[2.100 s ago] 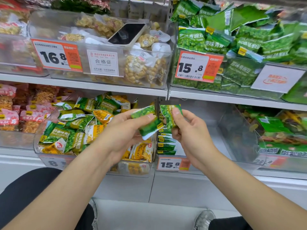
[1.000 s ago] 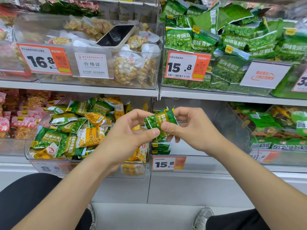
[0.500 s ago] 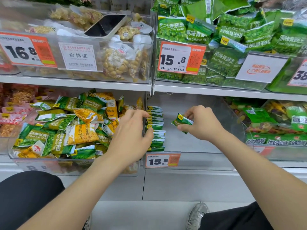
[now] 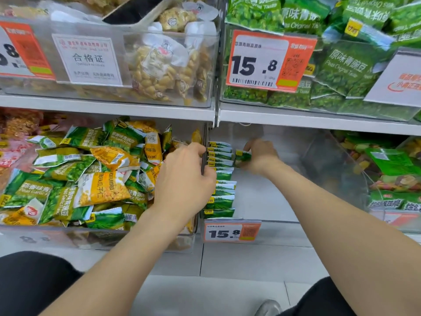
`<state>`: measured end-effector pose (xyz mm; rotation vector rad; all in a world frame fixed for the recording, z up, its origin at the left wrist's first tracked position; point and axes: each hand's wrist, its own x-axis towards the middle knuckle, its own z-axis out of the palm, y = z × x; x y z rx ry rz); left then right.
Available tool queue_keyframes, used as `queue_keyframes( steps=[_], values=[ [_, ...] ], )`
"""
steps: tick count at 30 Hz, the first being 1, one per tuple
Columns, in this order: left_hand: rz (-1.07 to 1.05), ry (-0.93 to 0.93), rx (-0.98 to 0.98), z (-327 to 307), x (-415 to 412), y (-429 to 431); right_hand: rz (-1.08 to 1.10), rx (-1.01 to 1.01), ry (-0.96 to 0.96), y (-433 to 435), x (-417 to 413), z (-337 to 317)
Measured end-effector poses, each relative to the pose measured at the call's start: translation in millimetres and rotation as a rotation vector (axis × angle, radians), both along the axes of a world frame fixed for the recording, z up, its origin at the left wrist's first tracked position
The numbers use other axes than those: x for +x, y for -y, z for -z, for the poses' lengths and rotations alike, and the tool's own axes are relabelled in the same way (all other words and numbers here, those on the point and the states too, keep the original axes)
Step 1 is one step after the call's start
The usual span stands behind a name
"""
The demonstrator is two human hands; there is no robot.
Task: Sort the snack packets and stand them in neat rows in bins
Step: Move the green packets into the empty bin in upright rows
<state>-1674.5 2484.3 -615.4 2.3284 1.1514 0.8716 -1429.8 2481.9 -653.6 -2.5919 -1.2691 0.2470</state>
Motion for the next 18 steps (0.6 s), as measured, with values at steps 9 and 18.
queue_keyframes(
  steps=[9,18],
  values=[
    [-0.030,0.054,-0.011,0.8,0.7,7.9,0.213,0.176,-0.175,-7.0,15.6,12.2],
    [-0.018,0.073,-0.004,1.2,-1.3,8.9,0.098,0.160,-0.023,-8.6,6.6,19.9]
  ],
)
